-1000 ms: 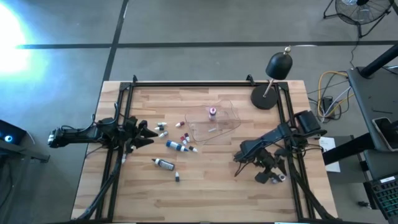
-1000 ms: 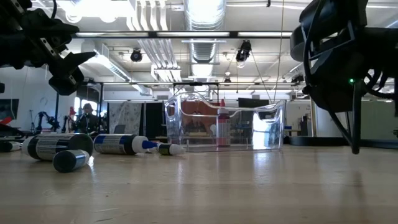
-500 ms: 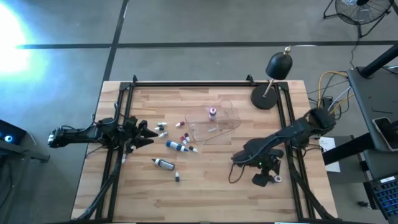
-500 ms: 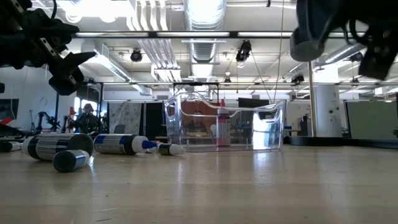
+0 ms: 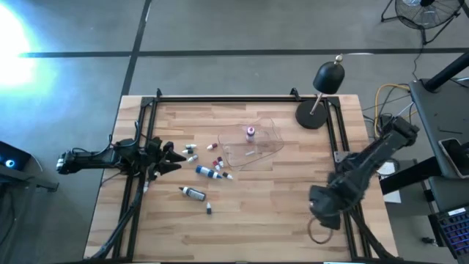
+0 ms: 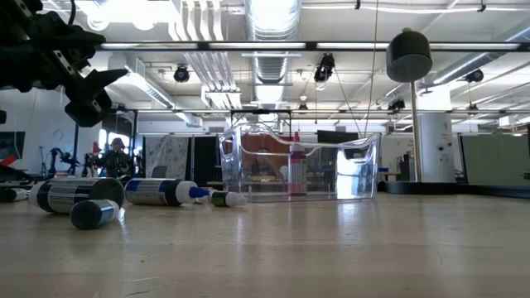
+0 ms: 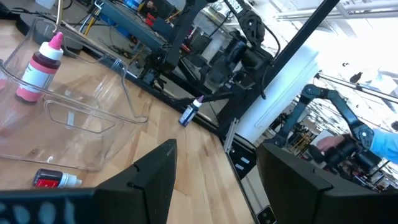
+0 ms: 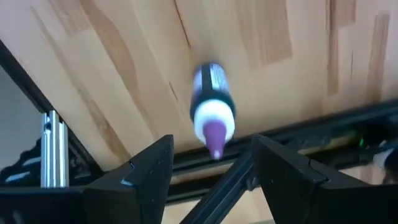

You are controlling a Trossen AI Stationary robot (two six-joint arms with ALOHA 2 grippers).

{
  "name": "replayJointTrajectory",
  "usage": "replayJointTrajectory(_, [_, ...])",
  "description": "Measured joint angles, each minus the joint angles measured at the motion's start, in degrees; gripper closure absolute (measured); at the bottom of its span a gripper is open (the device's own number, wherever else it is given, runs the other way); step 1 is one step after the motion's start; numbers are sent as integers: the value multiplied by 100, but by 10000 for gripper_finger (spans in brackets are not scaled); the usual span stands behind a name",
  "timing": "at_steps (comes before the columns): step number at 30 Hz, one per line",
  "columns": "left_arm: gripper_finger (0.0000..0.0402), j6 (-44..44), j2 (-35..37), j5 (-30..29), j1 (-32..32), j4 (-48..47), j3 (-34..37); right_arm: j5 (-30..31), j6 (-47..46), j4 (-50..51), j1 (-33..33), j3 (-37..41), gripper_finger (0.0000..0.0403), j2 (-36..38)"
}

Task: Pick & Place food coloring
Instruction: Put the large purple food coloring bottle into the transparent container

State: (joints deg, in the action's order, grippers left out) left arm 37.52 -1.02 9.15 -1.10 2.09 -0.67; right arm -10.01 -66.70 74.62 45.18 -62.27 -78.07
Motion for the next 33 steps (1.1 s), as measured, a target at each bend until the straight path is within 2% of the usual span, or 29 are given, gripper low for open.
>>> replayJointTrajectory(5, [205, 2, 1, -1, 1, 0, 0, 841, -1061, -6, 815, 71, 192, 211])
replayJointTrajectory(8, [205, 0, 0, -1, 0, 0, 0, 1030, -1324, -4, 1059, 71, 192, 236])
replayJointTrajectory(16, [205, 1, 0, -1, 1, 0, 0, 1048, -965, 54, 1273, 131, 184, 72])
replayJointTrajectory(26, [205, 1, 2, 0, 2, 0, 0, 1199, -821, 195, 1462, 358, 124, 70])
replayJointTrajectory(33, [205, 2, 0, -1, 1, 0, 0, 1839, -815, -91, 1678, 409, 89, 73])
